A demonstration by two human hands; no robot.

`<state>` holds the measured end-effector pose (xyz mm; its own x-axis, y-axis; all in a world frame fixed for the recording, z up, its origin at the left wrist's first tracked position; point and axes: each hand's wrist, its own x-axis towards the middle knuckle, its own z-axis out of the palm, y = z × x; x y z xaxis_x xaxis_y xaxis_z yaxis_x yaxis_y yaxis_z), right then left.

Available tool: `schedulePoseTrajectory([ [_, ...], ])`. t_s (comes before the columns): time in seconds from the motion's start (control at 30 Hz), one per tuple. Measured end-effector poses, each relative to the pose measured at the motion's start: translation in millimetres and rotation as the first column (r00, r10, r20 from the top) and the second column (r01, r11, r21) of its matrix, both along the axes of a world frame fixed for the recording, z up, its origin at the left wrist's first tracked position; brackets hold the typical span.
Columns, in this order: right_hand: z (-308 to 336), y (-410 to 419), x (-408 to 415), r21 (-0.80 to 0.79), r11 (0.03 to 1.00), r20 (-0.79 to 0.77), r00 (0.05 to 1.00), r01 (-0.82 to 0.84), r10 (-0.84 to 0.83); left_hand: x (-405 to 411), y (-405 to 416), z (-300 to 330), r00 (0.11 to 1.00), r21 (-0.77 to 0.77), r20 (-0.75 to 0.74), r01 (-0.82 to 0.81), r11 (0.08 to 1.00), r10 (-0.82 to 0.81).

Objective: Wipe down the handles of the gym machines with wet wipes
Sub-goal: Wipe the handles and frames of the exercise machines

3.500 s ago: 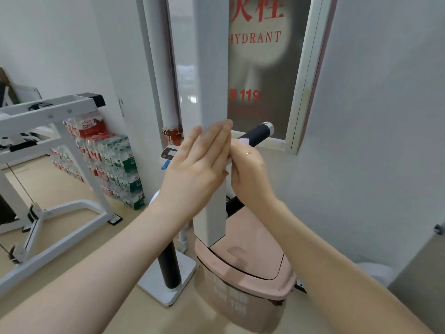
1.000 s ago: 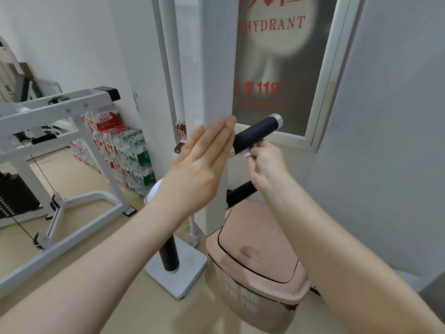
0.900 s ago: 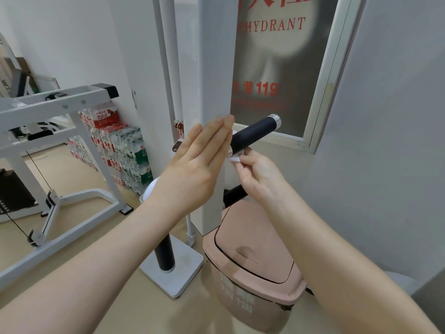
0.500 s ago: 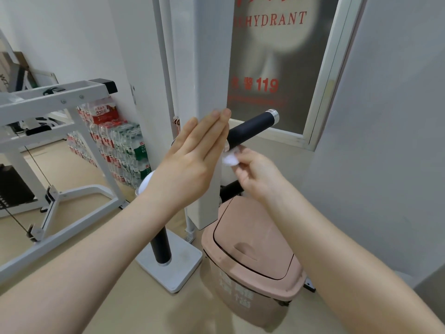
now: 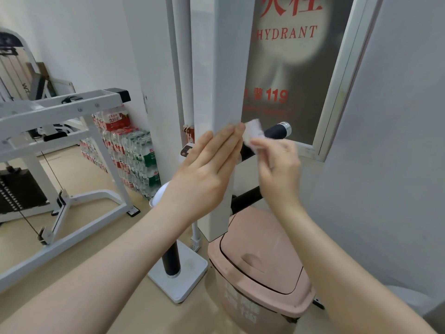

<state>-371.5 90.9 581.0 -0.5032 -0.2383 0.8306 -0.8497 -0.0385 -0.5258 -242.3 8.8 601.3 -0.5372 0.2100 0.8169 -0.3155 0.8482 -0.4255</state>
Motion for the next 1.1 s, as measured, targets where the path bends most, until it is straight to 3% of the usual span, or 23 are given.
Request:
schedulePoseTrajectory([
  [0.07,-2.6,-7.3,-1.2,0.137,0.990,-0.317,0.944,-0.044,0.086,-0.3,-2.1,-1.2,1.000,-0.011,-0.002,-0.005,1.000,0.005],
  [0.17,1.7,-8.7,-26.4,0.185,0.976,-0.539,0.842,0.110,0.008,-0.7,-2.5,1.0,1.000,-0.006,-0.009,-0.005,1.000,0.005],
  [0.27,11.1,-8.5,-48.4,0.187,0.955,-0.480,0.870,0.229,-0.115,-2.6,-2.2,0.7,1.000,-0.011,-0.027,-0.012,1.000,0.012],
  [0.33,14.8,-14.4,-35.1,0.257,0.953,-0.472,0.881,0.158,-0.019,-4.0,-5.0,-1.8,0.999,-0.038,-0.037,-0.032,0.999,0.031],
  [0.4,14.5,-19.1,-20.1,0.338,0.939,-0.550,0.823,0.063,0.143,-4.2,-8.8,-2.4,0.998,-0.061,-0.043,-0.050,0.997,0.048],
  [0.47,20.9,-18.0,-24.1,0.373,0.926,-0.601,0.775,0.056,0.195,-3.3,-11.5,-0.9,0.998,-0.071,-0.039,-0.054,0.996,0.052],
  [0.53,26.6,-15.0,-41.4,0.287,0.950,-0.616,0.783,0.124,0.084,-2.1,-12.0,0.6,0.998,-0.071,-0.032,-0.054,0.996,0.052],
  [0.67,23.1,-12.8,-50.2,0.158,0.960,-0.481,0.867,0.231,-0.130,-2.0,-8.6,-1.2,0.998,-0.078,-0.031,-0.065,0.995,0.063],
  [0.83,21.1,-19.0,-49.1,0.203,0.961,-0.570,0.820,0.189,-0.041,-1.9,-4.4,-0.9,0.996,-0.073,-0.031,-0.083,0.994,0.081],
  [0.97,29.3,-12.5,-61.0,0.249,0.935,-0.288,0.941,0.253,-0.178,-1.1,-2.0,-0.8,0.996,-0.072,-0.024,-0.089,0.993,0.088],
  [1.1,29.5,-13.7,-46.7,0.302,0.940,-0.476,0.879,0.157,0.006,-1.2,-1.6,-1.5,0.995,-0.065,-0.024,-0.094,0.993,0.093],
])
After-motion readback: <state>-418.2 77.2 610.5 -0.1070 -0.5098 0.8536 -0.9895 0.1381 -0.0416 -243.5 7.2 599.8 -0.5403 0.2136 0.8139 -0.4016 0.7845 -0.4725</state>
